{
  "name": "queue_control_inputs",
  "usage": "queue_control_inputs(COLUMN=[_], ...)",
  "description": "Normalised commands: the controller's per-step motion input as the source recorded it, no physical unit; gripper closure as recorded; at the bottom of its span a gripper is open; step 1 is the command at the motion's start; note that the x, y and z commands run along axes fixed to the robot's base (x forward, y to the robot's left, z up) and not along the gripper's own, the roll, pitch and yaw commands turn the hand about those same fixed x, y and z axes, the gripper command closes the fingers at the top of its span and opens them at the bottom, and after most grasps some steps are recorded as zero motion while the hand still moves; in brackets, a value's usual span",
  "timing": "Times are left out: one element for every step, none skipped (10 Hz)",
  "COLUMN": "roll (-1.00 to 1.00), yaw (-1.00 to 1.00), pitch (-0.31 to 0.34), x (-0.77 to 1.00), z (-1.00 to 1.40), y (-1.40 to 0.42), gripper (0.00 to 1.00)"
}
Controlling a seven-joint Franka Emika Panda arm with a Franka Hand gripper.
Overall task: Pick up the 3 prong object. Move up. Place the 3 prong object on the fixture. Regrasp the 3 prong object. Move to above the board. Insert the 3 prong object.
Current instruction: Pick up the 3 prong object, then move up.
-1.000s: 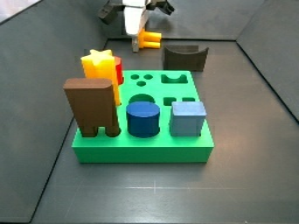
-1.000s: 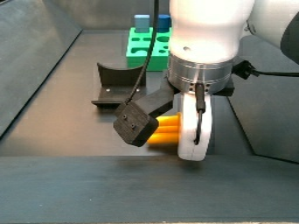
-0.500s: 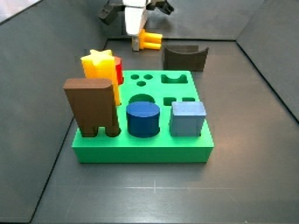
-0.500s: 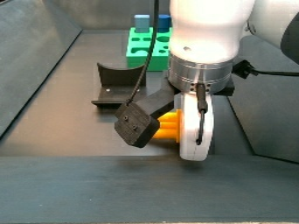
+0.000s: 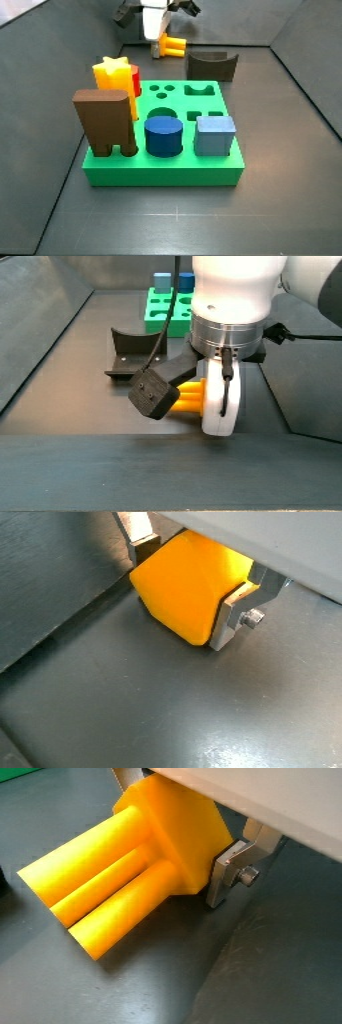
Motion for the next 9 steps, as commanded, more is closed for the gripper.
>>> queue_control_inputs(roll=[0.0, 0.0, 0.0, 0.0, 0.0, -0.01, -0.03, -0.05, -0.07], yaw=[0.0, 0.0, 0.0, 0.0, 0.0, 0.02, 0.02, 0.02, 0.02], pitch=[0.0, 0.0, 0.0, 0.0, 0.0, 0.028, 0.042, 0.036, 0.037], x=[0.0, 0.0, 0.0, 0.0, 0.0, -0.06, -0.07, -0.04, -0.03], z=[0.0, 0.0, 0.0, 0.0, 0.83, 0.79, 0.7, 0.48, 0.38], y=[0.0, 0.0, 0.0, 0.0, 0.0, 0.0, -0.01, -0.01, -0.01], gripper=[1.0, 1.0, 1.0, 1.0, 1.0, 1.0, 1.0, 1.0, 1.0])
